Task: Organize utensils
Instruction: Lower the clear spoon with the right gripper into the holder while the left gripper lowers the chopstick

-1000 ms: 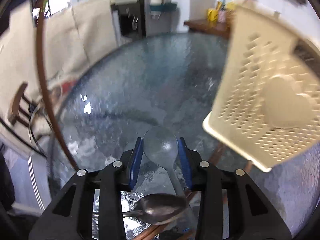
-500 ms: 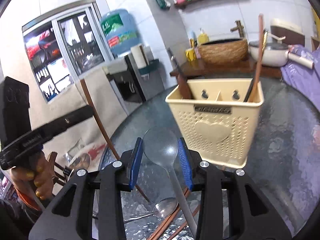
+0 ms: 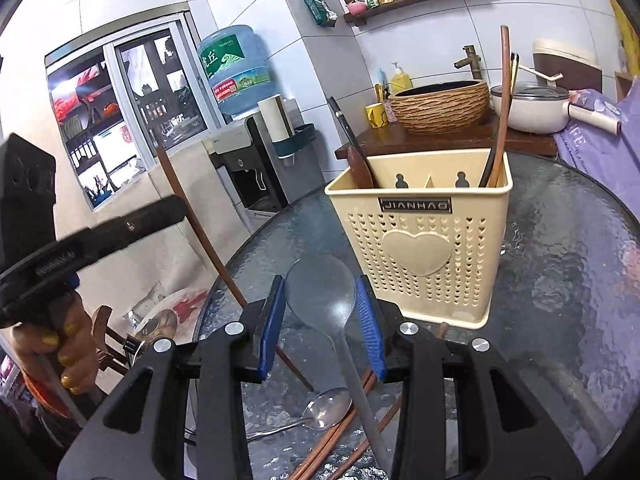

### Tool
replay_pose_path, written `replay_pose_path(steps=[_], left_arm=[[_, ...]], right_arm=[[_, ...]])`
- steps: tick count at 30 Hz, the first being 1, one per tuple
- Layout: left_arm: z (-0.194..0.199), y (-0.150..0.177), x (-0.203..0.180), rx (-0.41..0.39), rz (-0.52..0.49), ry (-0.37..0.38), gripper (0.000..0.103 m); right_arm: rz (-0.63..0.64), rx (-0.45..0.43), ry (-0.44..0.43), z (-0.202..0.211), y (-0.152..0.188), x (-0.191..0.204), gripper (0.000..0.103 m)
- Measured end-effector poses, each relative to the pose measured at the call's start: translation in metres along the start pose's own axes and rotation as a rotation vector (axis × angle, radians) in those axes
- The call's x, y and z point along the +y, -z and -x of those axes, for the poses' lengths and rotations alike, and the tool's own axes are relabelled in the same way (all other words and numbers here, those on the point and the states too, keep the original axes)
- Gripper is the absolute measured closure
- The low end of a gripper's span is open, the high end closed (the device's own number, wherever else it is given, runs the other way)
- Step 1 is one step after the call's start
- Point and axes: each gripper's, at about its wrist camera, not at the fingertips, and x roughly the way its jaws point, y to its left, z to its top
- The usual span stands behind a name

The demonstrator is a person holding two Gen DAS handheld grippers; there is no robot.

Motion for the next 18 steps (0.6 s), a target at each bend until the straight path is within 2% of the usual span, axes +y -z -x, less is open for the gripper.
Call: replay_pose_path(steps=[7, 18], left_arm=[[0.002, -0.001, -0.001, -0.003, -0.002, 0.004, 0.097], [0.008, -0.005, -0.005, -0.017, -0.012, 0.018, 0.097]], right_arm=[[0.019, -0.003, 0.041, 0.001, 0.006, 0.001, 0.066], [0.012, -0.036, 0.018, 0.023, -0.004, 0.008, 0.066]])
